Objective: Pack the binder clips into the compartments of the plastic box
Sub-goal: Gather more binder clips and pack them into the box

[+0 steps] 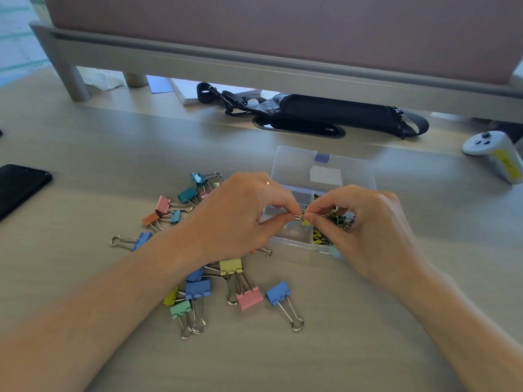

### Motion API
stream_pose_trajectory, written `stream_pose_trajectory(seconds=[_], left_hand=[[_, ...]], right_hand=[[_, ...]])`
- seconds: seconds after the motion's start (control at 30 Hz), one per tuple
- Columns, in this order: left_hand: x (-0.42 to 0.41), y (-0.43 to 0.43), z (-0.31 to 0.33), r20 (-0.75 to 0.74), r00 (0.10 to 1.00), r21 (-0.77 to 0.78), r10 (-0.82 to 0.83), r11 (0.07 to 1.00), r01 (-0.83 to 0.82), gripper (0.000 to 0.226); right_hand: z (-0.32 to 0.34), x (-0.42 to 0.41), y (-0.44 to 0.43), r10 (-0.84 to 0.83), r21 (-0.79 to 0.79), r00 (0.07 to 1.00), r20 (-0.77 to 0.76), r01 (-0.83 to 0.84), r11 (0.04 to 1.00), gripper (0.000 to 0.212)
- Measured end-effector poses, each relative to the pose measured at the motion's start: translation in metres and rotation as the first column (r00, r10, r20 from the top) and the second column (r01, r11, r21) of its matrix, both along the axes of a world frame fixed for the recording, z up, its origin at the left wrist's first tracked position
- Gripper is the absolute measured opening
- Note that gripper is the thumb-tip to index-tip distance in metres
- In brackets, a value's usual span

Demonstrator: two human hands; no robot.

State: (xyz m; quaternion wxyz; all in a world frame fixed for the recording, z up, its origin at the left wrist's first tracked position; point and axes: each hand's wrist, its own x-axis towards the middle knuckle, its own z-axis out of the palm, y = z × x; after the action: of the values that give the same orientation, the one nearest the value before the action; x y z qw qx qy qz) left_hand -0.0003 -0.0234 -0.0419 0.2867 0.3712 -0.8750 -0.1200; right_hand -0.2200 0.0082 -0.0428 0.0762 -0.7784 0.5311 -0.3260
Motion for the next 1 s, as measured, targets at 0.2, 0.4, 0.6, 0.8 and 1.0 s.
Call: stream_pose_trajectory(seconds=[0.2,0.4,0.6,0.8,1.0], left_hand=[[0.000,-0.002,-0.002,0.027,1.000,-0.001,-0.007,1.000,0.007,0.017],[-0.001,0.000,0.000,0.034,0.999,0.000,-0.001,1.000,0.001,0.020],[-0.002,0.003,0.002,0.025,0.999,0.008,0.046,0.999,-0.046,0.025],[-0.002,0.002,0.002,0.053,0.997,0.021,0.050,0.998,-0.051,0.024],[-0.001,0.001,0.002,0.008,0.998,0.030,0.060,0.998,-0.060,0.025]], right_hand=[[0.002,0.002,-0.002,-0.033,0.045,0.999,-0.029,0.035,0.998,0.009],[0.000,0.004,-0.006,-0.041,0.077,0.999,-0.024,0.043,0.996,0.007],[-0.003,0.003,-0.007,-0.045,0.125,0.998,0.034,0.041,0.991,0.016],[0.002,0.003,-0.010,-0.027,0.201,0.999,-0.025,0.031,0.979,0.015],[0.005,0.003,-0.010,-0.023,0.180,1.000,-0.015,0.025,0.983,0.018]])
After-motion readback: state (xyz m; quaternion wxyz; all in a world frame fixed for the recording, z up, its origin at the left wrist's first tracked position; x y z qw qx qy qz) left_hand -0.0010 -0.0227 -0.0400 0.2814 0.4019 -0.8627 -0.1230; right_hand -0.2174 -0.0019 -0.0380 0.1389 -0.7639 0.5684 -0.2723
